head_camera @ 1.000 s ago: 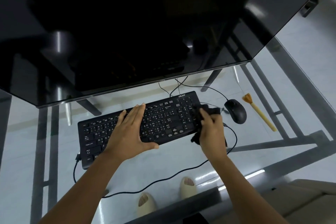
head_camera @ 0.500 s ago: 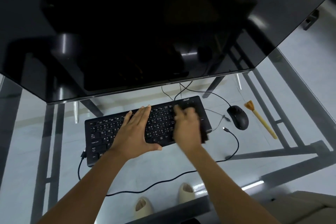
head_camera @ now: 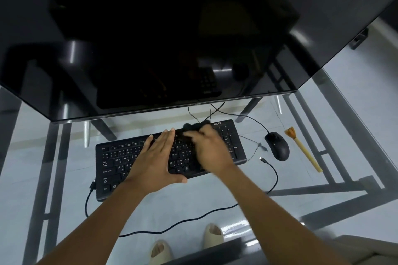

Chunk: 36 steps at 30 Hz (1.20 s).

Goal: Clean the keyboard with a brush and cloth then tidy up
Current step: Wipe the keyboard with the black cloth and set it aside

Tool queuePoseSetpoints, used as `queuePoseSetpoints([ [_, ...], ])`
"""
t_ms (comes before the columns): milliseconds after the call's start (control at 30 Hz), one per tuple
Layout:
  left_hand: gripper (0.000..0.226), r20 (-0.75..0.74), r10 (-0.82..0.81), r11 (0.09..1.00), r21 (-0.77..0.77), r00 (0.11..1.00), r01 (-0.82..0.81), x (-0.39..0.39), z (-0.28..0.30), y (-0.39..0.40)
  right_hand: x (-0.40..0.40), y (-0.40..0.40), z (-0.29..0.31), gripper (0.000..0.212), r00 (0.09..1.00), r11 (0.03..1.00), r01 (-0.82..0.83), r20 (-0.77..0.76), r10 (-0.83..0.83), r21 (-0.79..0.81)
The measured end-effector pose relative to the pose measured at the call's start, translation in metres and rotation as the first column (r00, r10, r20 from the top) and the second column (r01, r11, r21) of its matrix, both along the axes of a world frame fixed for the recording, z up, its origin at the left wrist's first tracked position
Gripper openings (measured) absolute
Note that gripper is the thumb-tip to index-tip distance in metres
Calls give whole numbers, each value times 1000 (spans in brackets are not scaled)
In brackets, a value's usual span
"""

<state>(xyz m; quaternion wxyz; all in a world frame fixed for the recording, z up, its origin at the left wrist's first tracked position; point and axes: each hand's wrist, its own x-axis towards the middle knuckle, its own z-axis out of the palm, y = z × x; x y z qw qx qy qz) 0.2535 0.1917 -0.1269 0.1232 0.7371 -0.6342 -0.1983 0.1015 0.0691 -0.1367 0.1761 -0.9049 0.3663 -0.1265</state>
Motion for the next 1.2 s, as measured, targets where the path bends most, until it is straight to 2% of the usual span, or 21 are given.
queuePoseSetpoints([
  [67,136,-4,6,1000,-1,1000,-6,-1,1,0,-26,-31,2,43,971,971,239,-19,-238,10],
  [133,136,-2,6,1000,2,1000,-6,0,2,0,-51,-46,1,41,852,850,524,-3,-524,52],
  [167,135,-2,3,1000,4,1000,-3,0,2,0,-53,-40,3,41,809,808,587,8,-588,59],
  [200,135,-2,2,1000,2,1000,-2,0,2,0,-47,-27,3,43,810,810,586,12,-587,28],
  [233,135,-2,0,1000,2,1000,0,1,1,0,-39,-8,5,45,851,852,524,9,-524,5],
  [300,135,-6,-3,1000,4,1000,3,1,0,0,-30,36,3,54,967,967,253,5,-253,-14],
  [333,135,-10,-8,1000,3,1000,8,1,0,-1,-32,53,2,59,996,997,77,-39,-77,-19],
  [367,135,-18,-18,1000,4,1000,18,1,0,-1,-37,59,3,57,998,999,-24,-66,26,36],
  [400,135,-25,-30,1000,3,999,30,1,3,-1,-45,54,7,50,999,994,-19,-35,23,105],
  [467,136,-12,-18,1000,-20,1000,18,8,10,4,-73,34,4,48,992,980,121,27,-127,159],
  [533,137,8,69,996,-59,998,-69,26,18,18,-94,13,-2,49,948,946,310,48,-315,94],
  [567,138,13,112,992,-60,994,-111,38,20,28,-99,9,-5,45,939,940,341,42,-341,23],
  [633,141,34,159,987,0,987,-160,62,19,49,-87,22,-1,35,962,963,270,41,-268,-27],
  [733,143,81,104,985,128,991,-113,78,10,64,-44,69,2,28,998,998,61,18,-60,-6],
  [833,142,91,83,986,135,992,-95,81,6,66,-14,108,1,35,965,966,-256,-51,257,26],
  [867,142,89,84,986,135,992,-96,82,7,66,-18,105,0,39,956,958,-286,-61,286,12],
  [933,142,83,84,986,135,993,-95,83,7,66,-41,83,1,47,987,987,-158,-42,158,-10],
  [1000,141,86,79,987,133,993,-90,84,6,69,-70,63,1,45,1000,1000,19,0,-19,-18],
  [1033,141,86,76,987,132,993,-87,85,6,70,-76,61,1,42,999,999,46,18,-46,-16],
  [1100,141,82,78,987,132,994,-88,86,5,71,-58,76,0,41,1000,999,7,16,-6,-52],
  [1200,140,80,70,989,129,994,-80,86,4,71,-10,114,-3,48,979,973,-205,-29,203,-105],
])
